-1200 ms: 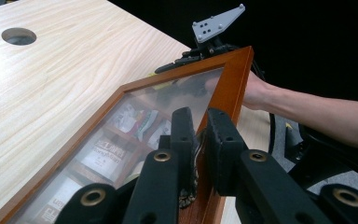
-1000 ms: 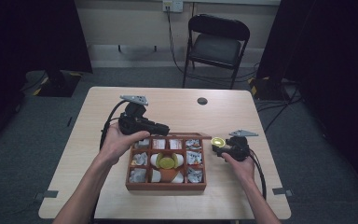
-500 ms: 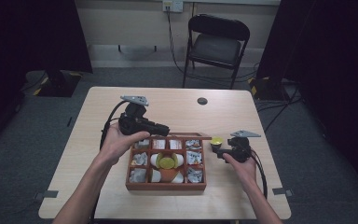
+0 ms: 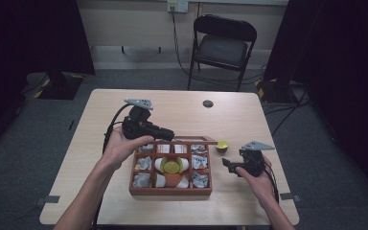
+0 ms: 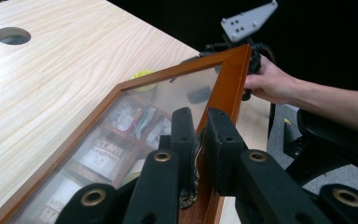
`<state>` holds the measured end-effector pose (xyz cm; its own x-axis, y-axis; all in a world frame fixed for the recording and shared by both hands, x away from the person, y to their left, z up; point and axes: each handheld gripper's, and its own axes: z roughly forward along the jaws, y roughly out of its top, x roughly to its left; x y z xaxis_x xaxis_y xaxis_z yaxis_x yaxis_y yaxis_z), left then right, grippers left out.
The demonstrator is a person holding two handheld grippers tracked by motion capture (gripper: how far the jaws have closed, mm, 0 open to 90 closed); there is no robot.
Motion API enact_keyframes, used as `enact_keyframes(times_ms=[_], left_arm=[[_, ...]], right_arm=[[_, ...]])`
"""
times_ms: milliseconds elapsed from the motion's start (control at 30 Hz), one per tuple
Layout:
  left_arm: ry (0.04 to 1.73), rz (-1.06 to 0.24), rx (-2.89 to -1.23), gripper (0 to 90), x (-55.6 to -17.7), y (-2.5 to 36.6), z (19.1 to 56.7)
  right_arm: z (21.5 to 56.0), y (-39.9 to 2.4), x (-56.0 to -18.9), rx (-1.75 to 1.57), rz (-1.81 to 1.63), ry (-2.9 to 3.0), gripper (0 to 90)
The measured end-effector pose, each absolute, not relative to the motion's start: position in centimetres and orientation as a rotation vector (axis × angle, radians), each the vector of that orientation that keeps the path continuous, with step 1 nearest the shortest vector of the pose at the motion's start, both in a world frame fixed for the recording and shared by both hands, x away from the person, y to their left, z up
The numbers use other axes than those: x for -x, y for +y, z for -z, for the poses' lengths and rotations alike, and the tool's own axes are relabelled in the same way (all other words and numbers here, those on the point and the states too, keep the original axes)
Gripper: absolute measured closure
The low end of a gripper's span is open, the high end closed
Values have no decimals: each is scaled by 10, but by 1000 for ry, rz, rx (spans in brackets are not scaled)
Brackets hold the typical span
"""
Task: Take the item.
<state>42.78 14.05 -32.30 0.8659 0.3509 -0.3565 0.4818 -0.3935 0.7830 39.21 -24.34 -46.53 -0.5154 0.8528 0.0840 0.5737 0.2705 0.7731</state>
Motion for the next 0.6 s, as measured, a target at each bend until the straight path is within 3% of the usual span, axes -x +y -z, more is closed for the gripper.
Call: enact_keyframes(times_ms=[600], left_arm=[[608,191,-2048,819,-425,139,325]], right_arm=[[492,-242,-363,-1237,-924,2302,156]])
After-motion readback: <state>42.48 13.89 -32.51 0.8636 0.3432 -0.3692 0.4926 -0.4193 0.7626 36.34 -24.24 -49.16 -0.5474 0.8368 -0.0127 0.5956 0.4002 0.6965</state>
